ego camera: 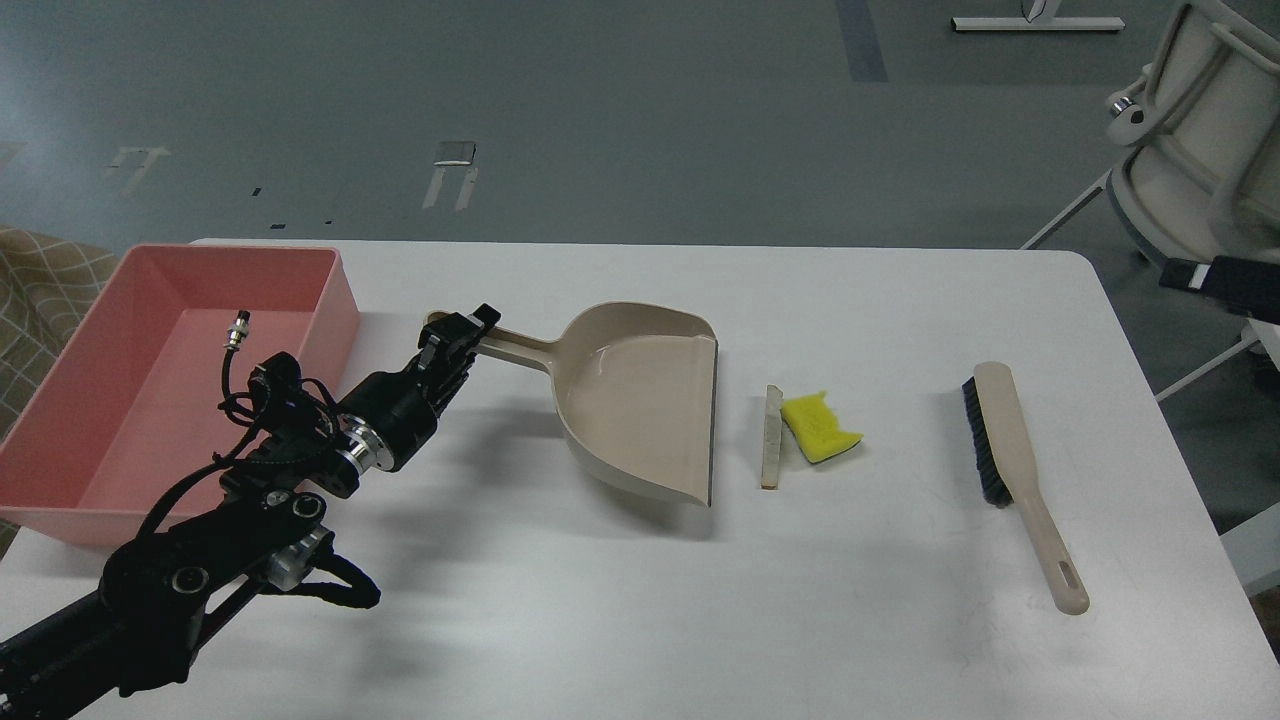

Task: Sweep and dump garbage into bin
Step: 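Reach the right gripper down to the black brush handle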

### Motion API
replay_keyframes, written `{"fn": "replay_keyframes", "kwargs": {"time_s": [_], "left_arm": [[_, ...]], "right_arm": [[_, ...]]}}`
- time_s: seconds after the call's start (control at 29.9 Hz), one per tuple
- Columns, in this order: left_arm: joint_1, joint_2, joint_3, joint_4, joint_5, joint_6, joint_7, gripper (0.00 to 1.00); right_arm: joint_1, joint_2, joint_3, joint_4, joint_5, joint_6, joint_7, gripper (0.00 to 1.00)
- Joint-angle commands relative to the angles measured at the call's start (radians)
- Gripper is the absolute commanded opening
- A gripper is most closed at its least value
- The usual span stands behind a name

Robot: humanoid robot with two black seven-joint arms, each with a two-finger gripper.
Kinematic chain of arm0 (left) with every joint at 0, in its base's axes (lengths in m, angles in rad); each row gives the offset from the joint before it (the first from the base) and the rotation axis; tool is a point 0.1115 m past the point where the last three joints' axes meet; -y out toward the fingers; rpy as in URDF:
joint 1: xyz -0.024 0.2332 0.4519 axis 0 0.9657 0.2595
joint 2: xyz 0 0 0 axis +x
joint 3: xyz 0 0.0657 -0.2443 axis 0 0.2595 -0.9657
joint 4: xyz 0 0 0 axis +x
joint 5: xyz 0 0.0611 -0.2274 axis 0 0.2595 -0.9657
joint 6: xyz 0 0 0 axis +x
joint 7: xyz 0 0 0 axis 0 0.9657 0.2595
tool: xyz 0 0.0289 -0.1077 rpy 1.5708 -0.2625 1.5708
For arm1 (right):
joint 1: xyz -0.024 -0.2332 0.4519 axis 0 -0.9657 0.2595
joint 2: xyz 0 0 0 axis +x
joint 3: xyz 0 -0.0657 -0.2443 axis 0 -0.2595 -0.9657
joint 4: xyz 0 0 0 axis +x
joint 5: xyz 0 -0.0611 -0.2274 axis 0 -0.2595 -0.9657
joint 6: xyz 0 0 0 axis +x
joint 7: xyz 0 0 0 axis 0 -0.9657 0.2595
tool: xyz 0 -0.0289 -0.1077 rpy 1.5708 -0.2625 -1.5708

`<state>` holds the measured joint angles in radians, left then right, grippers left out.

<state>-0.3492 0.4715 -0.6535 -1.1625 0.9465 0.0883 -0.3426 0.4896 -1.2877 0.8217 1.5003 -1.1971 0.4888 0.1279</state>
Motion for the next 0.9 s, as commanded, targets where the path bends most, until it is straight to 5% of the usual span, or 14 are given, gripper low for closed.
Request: {"fn": "replay_keyframes", "kwargs": {"time_s": [0.0,0.27,0.73,0.87], "left_arm": [[0.007,-0.016,0.0,0.0,0.0,0.001,0.001,0.0],[0.006,-0.022,0.0,0.0,0.0,0.001,-0.001,0.0],[0.007,-0.03,0.0,0.0,0.0,0.001,0.002,0.0],[0.006,-0.03,-0.001,0.0,-0.002,0.001,0.001,0.0]], "right_arm": [[-0.058,-0.019,-0.001,0.026,0.001,0.0,-0.022,0.9],[-0.241,-0.015,-0.004,0.133,0.001,0.0,-0.126,0.87],[-0.304,0.042,-0.108,0.219,0.001,-0.154,-0.163,0.87],[-0.292,0.089,-0.108,0.207,-0.009,-0.157,-0.207,0.87]]}}
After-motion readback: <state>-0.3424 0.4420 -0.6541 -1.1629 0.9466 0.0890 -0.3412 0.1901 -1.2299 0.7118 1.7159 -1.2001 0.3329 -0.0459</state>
